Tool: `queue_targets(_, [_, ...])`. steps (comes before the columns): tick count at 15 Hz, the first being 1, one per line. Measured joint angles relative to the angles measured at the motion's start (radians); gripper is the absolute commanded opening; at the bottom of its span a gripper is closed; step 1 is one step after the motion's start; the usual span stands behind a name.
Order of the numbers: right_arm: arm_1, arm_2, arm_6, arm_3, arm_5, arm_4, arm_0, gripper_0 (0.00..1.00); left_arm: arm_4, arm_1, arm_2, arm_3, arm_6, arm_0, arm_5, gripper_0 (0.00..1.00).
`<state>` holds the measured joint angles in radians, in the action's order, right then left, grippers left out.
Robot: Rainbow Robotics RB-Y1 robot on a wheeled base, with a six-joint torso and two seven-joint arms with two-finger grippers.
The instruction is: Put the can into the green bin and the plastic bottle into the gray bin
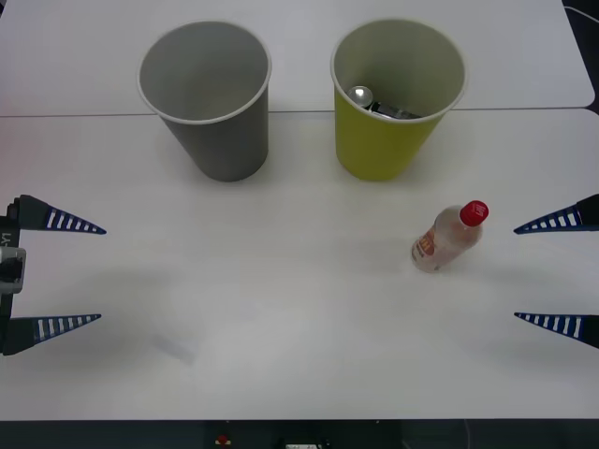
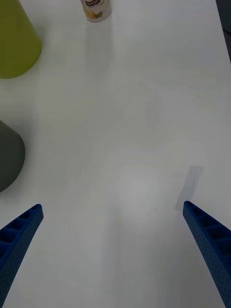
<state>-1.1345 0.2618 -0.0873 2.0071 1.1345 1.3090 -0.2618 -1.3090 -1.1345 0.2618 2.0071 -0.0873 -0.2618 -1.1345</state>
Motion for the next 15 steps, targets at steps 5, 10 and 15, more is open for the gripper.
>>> queue_targets(5, [0.016, 0.013, 0.004, -0.006, 0.000, -0.019, -0.001, 1.00, 0.000, 0.000, 0.000, 0.000, 0.000, 0.000, 0.000, 1.00])
queue_targets(10, [0.016, 0.034, 0.033, -0.065, 0.000, -0.068, -0.002, 1.00, 0.000, 0.000, 0.000, 0.000, 0.000, 0.000, 0.000, 1.00])
queue_targets(15, [0.041, 0.016, 0.117, -0.170, 0.001, -0.144, -0.001, 1.00, 0.000, 0.000, 0.000, 0.000, 0.000, 0.000, 0.000, 1.00])
